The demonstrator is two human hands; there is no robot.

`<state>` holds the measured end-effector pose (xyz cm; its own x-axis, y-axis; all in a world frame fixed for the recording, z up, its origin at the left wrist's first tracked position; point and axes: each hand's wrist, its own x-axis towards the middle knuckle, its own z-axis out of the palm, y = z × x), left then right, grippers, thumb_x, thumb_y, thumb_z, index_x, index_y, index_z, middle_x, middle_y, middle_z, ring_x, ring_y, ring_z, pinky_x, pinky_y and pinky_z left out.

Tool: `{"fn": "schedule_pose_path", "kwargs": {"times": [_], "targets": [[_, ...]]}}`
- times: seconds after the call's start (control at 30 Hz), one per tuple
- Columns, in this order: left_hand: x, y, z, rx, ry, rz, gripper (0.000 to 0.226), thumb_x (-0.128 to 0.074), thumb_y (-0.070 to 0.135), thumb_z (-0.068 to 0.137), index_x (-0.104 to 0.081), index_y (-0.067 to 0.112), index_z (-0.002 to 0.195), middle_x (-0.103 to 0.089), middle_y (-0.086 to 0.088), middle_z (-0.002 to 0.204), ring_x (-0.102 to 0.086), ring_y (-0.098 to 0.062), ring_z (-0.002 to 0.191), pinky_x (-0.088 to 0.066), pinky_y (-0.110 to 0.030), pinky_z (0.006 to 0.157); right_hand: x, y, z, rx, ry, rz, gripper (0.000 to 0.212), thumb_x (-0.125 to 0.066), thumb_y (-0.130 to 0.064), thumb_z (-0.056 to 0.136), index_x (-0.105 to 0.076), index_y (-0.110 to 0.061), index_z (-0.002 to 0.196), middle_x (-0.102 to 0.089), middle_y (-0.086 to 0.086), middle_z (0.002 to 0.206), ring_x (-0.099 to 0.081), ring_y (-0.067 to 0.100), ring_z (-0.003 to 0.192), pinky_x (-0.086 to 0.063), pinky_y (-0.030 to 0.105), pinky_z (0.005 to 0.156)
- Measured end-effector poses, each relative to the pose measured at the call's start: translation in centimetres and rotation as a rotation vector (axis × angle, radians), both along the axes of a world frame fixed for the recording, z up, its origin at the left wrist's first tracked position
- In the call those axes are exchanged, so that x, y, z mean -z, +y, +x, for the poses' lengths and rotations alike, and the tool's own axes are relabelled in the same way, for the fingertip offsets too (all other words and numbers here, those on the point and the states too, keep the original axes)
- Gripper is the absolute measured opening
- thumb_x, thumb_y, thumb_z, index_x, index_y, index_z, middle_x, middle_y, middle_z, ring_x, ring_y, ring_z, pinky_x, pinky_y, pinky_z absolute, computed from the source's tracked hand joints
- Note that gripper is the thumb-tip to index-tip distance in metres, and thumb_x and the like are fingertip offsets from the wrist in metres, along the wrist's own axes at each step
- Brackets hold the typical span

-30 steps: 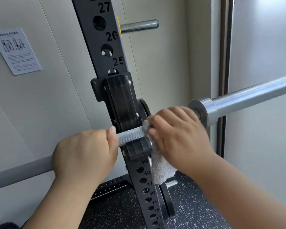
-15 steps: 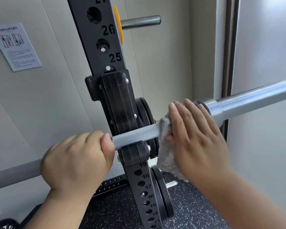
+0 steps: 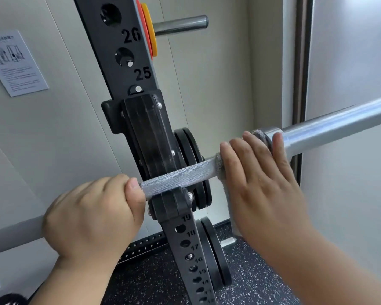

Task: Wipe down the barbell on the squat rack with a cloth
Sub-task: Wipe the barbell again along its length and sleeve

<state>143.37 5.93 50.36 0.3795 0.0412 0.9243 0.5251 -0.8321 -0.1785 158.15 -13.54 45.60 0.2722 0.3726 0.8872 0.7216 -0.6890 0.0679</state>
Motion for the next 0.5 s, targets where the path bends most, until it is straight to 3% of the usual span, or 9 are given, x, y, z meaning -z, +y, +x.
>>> {"fn": "schedule_pose_path", "kwargs": {"times": [0.07,0.13,0.27,0.4,0.5], "targets": [[-0.1,-0.3,0.2,-0.006,-0.012,-0.017,0.035,-0.036,0.027,0.097,-0.036,0.025,0.062,-0.045,-0.008,0.048,-0.047,-0.034,0.043,-0.023,-0.029,0.056,0.0,0.3,0.4,-0.004,-0.009,-0.083,0.062,-0.062,-0.012,0.098,-0.043,0.004,0.155,-0.050,0.029,0.153,-0.034,0.050,0.152,-0.015,0.060,0.130],[-0.1,-0.4,0.3,-0.017,-0.021,-0.027,0.037,-0.037,0.026,0.096,-0.039,0.023,0.059,-0.045,-0.009,0.047,-0.046,-0.034,0.041,-0.024,-0.030,0.056,-1.3,0.1,1.1,-0.032,-0.042,-0.190,0.059,-0.057,-0.017,0.101,-0.042,0.002,0.156,-0.051,0.029,0.152,-0.037,0.052,0.150,-0.021,0.062,0.128],[-0.2,-0.6,0.1,-0.018,-0.024,-0.044,0.036,-0.037,0.026,0.096,-0.040,0.023,0.060,-0.047,-0.010,0.048,-0.044,-0.032,0.043,-0.024,-0.031,0.056,-3.7,0.1,1.8,-0.175,-0.012,-0.324,0.052,-0.038,-0.046,0.109,-0.056,-0.010,0.141,-0.064,0.009,0.122,-0.061,0.038,0.109,-0.041,0.053,0.107],[-0.2,-1.0,0.0,-0.009,-0.036,-0.044,0.029,-0.038,0.025,0.096,-0.029,0.026,0.068,-0.037,-0.005,0.050,-0.030,-0.024,0.050,-0.021,-0.029,0.057,-2.3,0.2,2.3,-0.300,-0.076,-0.079,0.034,-0.048,-0.033,0.112,-0.067,-0.009,0.128,-0.070,0.004,0.112,-0.064,0.034,0.099,-0.046,0.052,0.102],[-0.3,-0.7,0.1,-0.014,-0.028,-0.032,0.029,-0.037,0.026,0.096,-0.029,0.027,0.068,-0.043,-0.007,0.049,-0.040,-0.030,0.044,-0.021,-0.030,0.057,-2.9,2.3,1.6,-0.268,-0.019,0.178,0.033,-0.046,-0.028,0.111,-0.067,-0.013,0.090,-0.067,-0.001,0.081,-0.061,0.031,0.074,-0.046,0.045,0.083]]}}
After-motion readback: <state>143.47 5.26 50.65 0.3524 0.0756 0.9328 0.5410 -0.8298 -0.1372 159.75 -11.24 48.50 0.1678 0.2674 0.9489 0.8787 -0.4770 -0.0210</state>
